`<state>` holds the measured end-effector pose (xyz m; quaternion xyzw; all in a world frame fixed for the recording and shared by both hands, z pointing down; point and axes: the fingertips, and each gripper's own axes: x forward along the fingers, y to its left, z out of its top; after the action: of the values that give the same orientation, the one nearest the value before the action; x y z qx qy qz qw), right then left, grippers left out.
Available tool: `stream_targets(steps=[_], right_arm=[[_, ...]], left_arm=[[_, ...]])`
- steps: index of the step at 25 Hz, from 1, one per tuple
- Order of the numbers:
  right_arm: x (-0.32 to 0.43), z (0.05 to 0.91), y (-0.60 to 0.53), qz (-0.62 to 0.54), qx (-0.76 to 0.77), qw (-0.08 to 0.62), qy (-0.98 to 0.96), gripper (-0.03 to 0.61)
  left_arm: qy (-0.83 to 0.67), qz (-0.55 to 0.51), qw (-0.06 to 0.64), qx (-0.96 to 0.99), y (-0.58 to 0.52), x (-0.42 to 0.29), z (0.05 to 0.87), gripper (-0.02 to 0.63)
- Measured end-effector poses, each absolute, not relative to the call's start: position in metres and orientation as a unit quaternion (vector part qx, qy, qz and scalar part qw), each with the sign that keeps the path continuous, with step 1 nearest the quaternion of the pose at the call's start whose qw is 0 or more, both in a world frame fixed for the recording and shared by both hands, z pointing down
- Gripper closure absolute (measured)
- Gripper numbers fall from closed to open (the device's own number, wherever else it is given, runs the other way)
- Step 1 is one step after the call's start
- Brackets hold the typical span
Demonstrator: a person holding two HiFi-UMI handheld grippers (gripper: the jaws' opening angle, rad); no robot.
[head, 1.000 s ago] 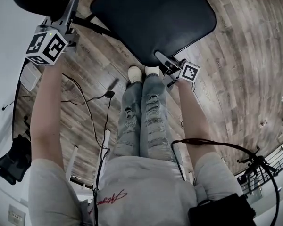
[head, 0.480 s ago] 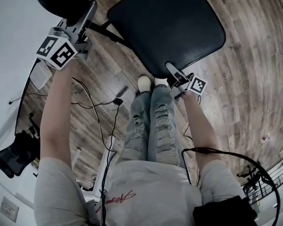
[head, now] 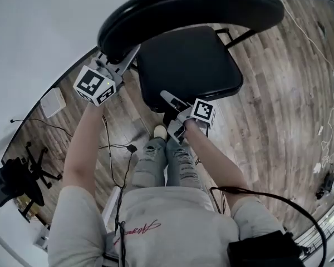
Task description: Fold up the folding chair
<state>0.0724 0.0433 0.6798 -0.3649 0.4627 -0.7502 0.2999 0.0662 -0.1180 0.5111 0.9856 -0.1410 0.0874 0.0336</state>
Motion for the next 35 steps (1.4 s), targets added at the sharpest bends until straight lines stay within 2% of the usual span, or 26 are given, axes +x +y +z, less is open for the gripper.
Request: stream_targets(steps=[6,14,18,23,30,32,35], right_arm=[[0.069,0.626,-0.007,-0.742,-0.386,0.326,0.44,0.416],[0.09,0.599,-0.073,-0.748,-0.402,0.248,0.466,0.44],[0.101,0.584,-0.111,-0.771,-0.401,0.256,0.423,0.439],[0.091,0.577,-0.147,-0.798,-0.397,0.213,0.4,0.445],[0.096,0.571,-0.219,-0.801,-0.434,0.189,0.367,0.445],[0.094,0.569,-0.221,-0.795,-0.429,0.179,0.389,0.436],[0.094,0.568,-0.222,-0.791,-0.429,0.195,0.391,0.431]], left_arm=[[-0.098,0.094,0.016,0.991,-0.12,0.072,0.494,0.552],[-0.111,0.092,0.11,0.983,-0.188,0.065,0.5,0.576],[-0.084,0.095,0.12,0.985,-0.213,0.071,0.493,0.6],[-0.091,0.092,0.142,0.981,-0.248,0.062,0.496,0.6],[-0.018,0.098,0.143,0.985,-0.289,0.068,0.494,0.597],[0.012,0.1,0.152,0.983,-0.285,0.067,0.491,0.555],[0.05,0.097,0.169,0.98,-0.28,0.067,0.485,0.416]])
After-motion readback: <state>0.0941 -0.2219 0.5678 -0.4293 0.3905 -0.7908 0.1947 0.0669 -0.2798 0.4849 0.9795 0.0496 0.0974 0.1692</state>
